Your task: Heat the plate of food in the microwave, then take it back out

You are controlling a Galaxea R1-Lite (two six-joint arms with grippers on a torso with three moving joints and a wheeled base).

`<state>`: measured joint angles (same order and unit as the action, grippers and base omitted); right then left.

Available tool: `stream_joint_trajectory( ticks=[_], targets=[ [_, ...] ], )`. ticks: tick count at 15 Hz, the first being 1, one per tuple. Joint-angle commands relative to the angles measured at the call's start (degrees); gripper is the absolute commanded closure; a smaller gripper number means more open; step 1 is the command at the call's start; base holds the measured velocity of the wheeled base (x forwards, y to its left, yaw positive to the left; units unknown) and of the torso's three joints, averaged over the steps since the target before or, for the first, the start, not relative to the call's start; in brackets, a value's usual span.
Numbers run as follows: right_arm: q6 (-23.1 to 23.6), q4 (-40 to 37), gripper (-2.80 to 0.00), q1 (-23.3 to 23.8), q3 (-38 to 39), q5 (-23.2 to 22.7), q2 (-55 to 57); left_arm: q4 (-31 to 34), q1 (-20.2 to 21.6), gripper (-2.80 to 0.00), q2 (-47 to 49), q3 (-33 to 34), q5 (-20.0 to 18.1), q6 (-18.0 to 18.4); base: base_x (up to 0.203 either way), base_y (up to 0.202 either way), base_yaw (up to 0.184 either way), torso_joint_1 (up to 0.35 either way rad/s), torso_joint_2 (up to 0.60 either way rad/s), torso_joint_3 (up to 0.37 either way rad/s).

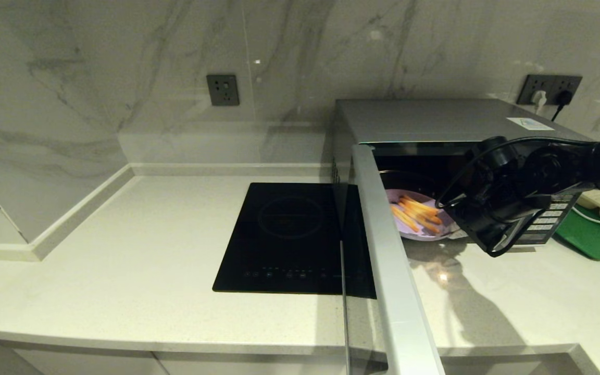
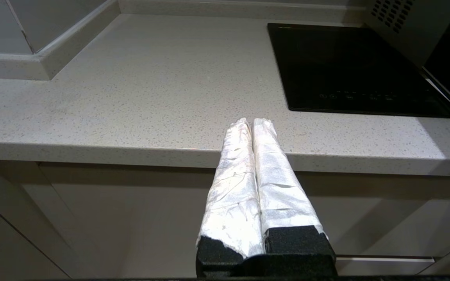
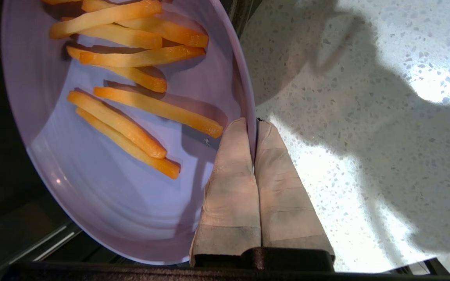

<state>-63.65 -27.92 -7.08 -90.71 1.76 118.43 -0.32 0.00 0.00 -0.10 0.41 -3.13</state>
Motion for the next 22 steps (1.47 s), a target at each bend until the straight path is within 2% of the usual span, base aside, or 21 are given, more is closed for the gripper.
stream_joint_trajectory(
  ticks=[1, 9, 22],
  targets=[
    [-0.3, -0.1, 0.00, 0.0, 1.1, 0.0, -1.7, 0.0, 0.0, 0.00, 0.0, 0.0, 0.0, 0.0, 0.000, 0.000, 0.000, 0.000, 0.00, 0.000],
    [-0.4, -0.2, 0.00, 0.0, 4.2, 0.0, -5.9, -0.1, 0.0, 0.00, 0.0, 0.0, 0.0, 0.0, 0.000, 0.000, 0.000, 0.000, 0.00, 0.000],
    [-0.2, 0.0, 0.00, 1.1, 20.7, 0.0, -22.0, 0.0, 0.0, 0.00, 0.0, 0.0, 0.0, 0.0, 0.000, 0.000, 0.000, 0.000, 0.00, 0.000]
  ],
)
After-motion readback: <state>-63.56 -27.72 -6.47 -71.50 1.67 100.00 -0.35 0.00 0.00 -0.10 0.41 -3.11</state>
